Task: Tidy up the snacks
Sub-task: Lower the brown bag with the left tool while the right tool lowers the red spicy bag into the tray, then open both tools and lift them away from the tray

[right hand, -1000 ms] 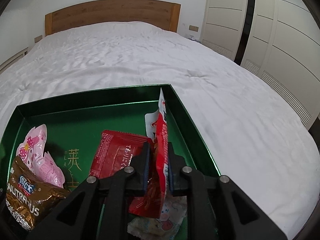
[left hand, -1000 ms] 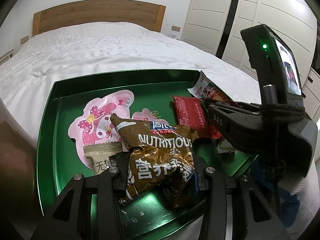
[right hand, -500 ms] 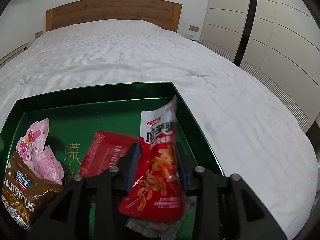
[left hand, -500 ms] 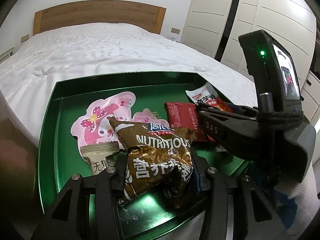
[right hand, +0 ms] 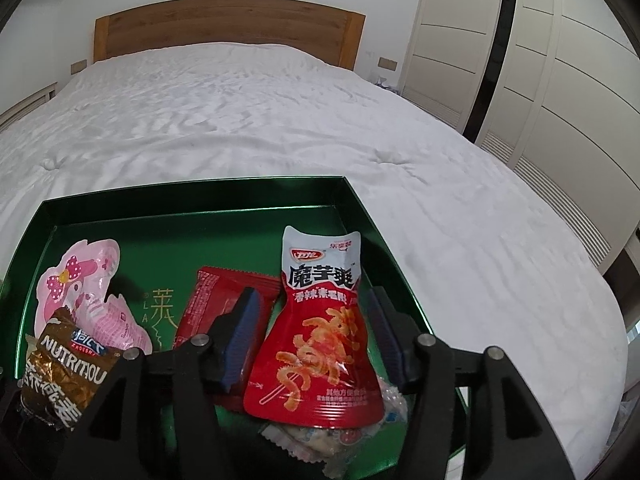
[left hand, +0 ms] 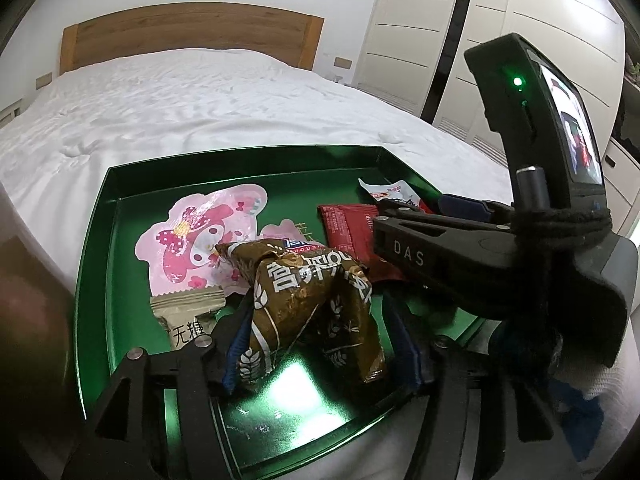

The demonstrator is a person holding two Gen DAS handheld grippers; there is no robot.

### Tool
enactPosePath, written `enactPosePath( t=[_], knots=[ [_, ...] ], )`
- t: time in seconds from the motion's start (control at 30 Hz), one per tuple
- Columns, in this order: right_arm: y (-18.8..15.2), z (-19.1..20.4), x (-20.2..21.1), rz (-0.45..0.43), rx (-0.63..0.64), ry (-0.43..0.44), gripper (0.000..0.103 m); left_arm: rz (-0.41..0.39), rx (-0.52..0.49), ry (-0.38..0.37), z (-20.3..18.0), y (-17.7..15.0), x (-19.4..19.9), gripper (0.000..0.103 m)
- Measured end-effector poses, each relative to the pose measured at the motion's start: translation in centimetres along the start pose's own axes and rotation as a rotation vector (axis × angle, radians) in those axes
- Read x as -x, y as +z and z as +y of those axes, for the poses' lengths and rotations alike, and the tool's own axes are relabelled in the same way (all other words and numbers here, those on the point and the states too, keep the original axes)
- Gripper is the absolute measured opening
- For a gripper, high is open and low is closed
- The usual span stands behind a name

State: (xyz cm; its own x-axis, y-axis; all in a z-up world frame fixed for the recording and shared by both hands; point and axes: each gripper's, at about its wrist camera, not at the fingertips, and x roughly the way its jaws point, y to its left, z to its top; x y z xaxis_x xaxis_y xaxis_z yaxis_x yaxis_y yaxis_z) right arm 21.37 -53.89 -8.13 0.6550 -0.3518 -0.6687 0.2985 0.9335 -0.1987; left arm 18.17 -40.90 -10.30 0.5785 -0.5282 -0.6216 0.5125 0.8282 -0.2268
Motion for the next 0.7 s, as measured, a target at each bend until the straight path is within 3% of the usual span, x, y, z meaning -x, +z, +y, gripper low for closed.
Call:
enactPosePath(
  t=[0.7],
  knots=[
    [-0.4,-0.1,2.0,-0.034,-0.023,-0.023,0.103,-0.014,-0.014,-0.017,-0.5,0.1,0.6,0.06]
  ],
)
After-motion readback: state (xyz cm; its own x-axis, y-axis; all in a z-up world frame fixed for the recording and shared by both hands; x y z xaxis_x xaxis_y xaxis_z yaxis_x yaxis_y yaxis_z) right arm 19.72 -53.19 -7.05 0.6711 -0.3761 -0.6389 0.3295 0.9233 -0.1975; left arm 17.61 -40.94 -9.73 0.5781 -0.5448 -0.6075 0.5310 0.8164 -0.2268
